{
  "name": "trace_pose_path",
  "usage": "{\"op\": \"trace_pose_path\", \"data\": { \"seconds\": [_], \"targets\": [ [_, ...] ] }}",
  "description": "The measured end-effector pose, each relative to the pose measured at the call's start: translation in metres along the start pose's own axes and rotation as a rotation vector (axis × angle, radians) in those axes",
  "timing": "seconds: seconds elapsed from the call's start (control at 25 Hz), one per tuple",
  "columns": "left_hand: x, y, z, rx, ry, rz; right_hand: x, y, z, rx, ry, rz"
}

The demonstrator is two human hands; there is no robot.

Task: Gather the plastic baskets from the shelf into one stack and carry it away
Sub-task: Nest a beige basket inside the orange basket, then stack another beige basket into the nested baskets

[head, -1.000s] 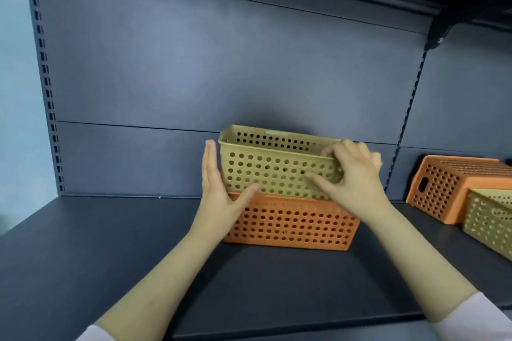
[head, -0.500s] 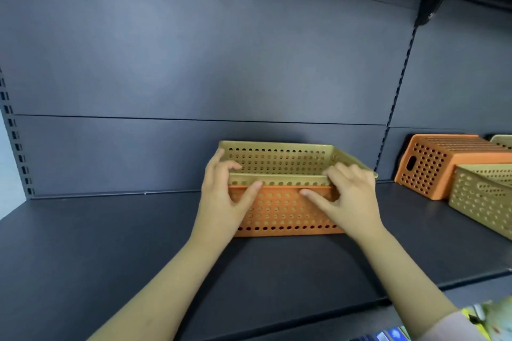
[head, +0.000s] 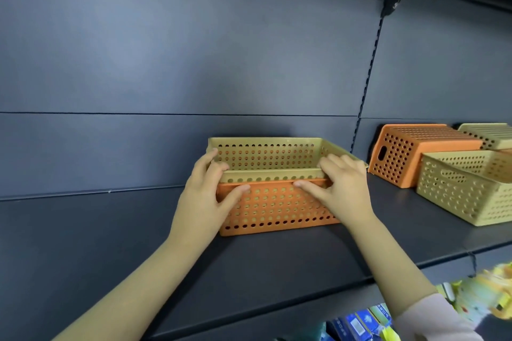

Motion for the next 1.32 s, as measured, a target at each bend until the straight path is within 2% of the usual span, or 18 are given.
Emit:
{"op": "trace_pose_path", "data": {
  "seconds": [0.32,0.56,0.68,0.84,0.92,1.0,1.12,1.32],
  "targets": [
    [-0.053,-0.065,-0.008,-0.017,-0.065,0.124,-0.084,0.022,-0.005,-0.019,-0.008,0.054],
    [-0.1,-0.113,-0.02,-0.104,-0.152,0.304,-0.156,0.024,-0.004,0.033,-0.003,0.155],
    [-0.126,-0.142,-0.028,-0.103,-0.121,0.35,-0.193,0.028,-0.003,0.095,-0.003,0.172],
    [-0.149,-0.172,-0.032,-0.095,0.021,0.326,-0.221,0.032,0.0,0.197,-0.03,0.223],
    [-0.165,-0.186,-0.036,-0.175,-0.046,0.44,-0.233,0.042,0.002,0.201,-0.077,0.36],
    [-0.187,-0.205,-0.042,-0.199,-0.223,0.551,-0.246,0.062,0.003,0.111,-0.073,0.403],
    [-0.22,-0.242,-0.045,-0.085,-0.391,0.534,-0.272,0.096,0.007,0.04,-0.024,0.265],
    [-0.275,-0.317,-0.052,0.066,-0.404,0.332,-0.351,0.149,-0.009,0.039,-0.087,0.005]
  ]
}}
Point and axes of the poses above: each hand's wrist, its own z-axis towards the middle knuckle, its own y-axis out of the back of the hand, x = y × z, the point moved 3 cm from there along z, towards the middle knuckle, and after that the axes turned 15 degrees about -x, right-handed, at the moved point
